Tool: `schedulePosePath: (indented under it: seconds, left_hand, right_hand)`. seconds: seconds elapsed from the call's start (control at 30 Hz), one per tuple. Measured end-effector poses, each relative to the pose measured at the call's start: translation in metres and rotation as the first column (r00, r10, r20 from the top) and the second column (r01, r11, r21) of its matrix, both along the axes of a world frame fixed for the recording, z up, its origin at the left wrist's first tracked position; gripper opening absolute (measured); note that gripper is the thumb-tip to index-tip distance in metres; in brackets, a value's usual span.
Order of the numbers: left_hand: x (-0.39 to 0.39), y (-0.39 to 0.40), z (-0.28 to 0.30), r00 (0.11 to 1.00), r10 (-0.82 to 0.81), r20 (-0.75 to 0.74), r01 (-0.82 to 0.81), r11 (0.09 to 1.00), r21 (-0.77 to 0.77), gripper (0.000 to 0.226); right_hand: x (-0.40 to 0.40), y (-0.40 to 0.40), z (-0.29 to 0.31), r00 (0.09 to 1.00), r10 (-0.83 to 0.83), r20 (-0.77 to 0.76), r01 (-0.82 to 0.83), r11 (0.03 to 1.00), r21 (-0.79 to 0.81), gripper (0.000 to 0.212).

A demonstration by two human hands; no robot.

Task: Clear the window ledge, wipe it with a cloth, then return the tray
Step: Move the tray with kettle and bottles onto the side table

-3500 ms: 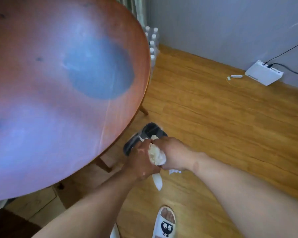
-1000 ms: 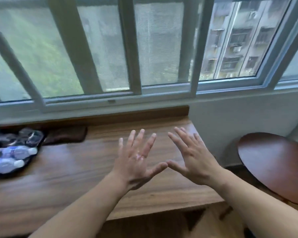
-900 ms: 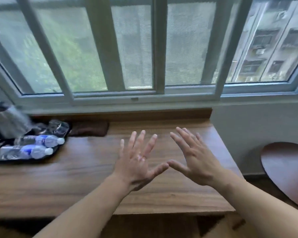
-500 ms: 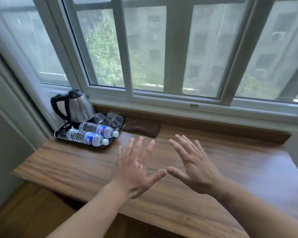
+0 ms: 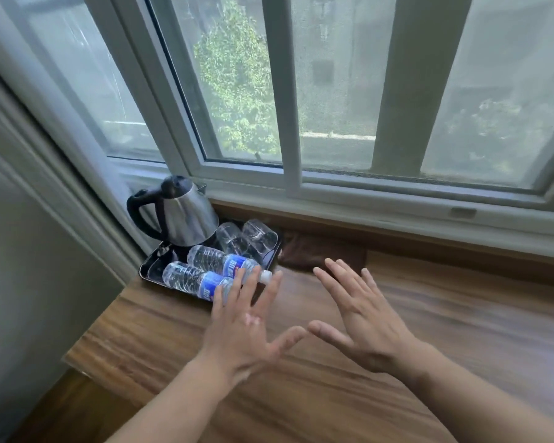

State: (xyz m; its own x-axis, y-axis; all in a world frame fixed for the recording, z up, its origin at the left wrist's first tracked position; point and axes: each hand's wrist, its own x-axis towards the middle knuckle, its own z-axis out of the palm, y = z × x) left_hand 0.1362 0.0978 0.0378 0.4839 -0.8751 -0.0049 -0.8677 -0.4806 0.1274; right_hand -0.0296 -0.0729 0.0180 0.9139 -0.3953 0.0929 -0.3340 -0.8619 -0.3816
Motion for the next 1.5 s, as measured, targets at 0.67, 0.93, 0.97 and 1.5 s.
schedulePosePath:
  seconds: [0.67, 0.93, 0.97, 1.5]
  left_hand:
    - [0.267, 0.066, -0.023, 0.987, 0.159, -0.003, -0.158, 0.985, 0.067, 0.108]
    - [0.403, 0.069, -0.063, 0.964, 0.172, -0.202, -0.163, 0.985, 0.057, 0.108]
    - [0.413, 0.063, -0.069, 0.955, 0.169, -0.244, -0.158, 0.985, 0.066, 0.106]
    - [0.446, 0.016, -0.115, 0.732, -0.108, -0.672, -0.094, 0.962, -0.257, 0.101]
  right_hand:
    - [0.166, 0.022, -0.060, 0.980, -0.201, -0.005, 0.198, 0.962, 0.190, 0.112]
    - [0.224, 0.043, -0.079, 0.789, -0.606, -0.101, 0.603, 0.732, 0.318, 0.101]
    - [0.228, 0.043, -0.080, 0.751, -0.646, -0.139, 0.649, 0.682, 0.337, 0.104]
    - [0.265, 0.058, -0.080, 0.553, -0.822, -0.132, 0.694, 0.368, 0.618, 0.101]
